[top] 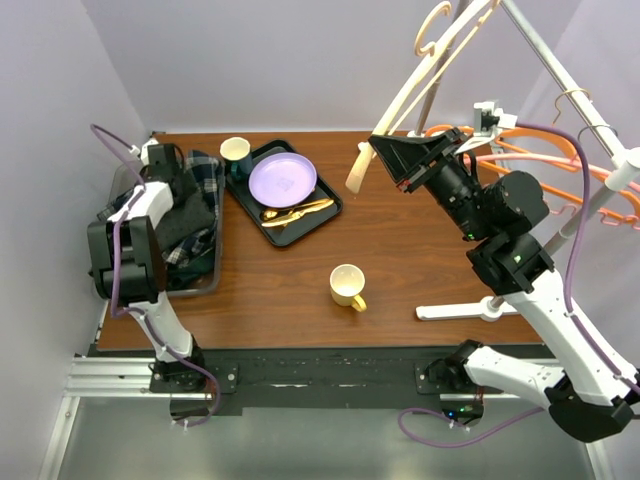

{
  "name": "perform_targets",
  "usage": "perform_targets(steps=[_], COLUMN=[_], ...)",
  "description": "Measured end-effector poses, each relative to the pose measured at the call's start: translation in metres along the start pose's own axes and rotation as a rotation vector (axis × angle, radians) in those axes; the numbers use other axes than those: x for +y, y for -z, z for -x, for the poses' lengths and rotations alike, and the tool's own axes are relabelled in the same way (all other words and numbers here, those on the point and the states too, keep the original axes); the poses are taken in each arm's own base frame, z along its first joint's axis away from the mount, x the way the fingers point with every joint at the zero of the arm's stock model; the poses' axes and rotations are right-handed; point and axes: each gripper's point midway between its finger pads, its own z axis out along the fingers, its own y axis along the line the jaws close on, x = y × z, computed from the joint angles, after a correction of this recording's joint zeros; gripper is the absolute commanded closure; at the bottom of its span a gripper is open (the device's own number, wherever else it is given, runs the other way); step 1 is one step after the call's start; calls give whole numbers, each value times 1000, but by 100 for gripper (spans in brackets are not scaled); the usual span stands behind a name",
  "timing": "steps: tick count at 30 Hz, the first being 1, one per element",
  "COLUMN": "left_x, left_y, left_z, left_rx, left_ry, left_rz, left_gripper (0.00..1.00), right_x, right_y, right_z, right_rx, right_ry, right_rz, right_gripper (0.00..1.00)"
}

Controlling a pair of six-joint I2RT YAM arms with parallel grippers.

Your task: Remove the skirt from the hanger

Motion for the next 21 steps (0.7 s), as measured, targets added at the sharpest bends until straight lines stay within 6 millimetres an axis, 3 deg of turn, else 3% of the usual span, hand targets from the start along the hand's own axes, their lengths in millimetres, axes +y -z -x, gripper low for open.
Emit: perform_targets(steps=[3, 6, 10, 12, 17, 21], left_x=[-14, -36, -69, -90, -140, -150], left_y=[31, 80, 174, 227, 324, 363], left_z=[14, 44, 104, 121, 103, 77], left_rx=[-41, -129, -338, -446, -568, -595], left_ry=[-52, -87, -121, -169, -302, -373], left_rz=[-26, -103, -295, -410, -735, -907], left_gripper=[22, 18, 16, 16, 19, 20], right_x=[-7, -13, -18, -19, -20, -26], right_y=[-4, -7, -9, -9, -10, -11], right_z=[-8, -16, -18, -16, -14, -24], right_rx=[23, 44, 43, 31, 9, 13], right_ry=[1, -6, -24, -43, -103, -158], right_rz=[-22, -40, -68, -80, -95, -110], right_gripper=[100, 100, 100, 100, 100, 100])
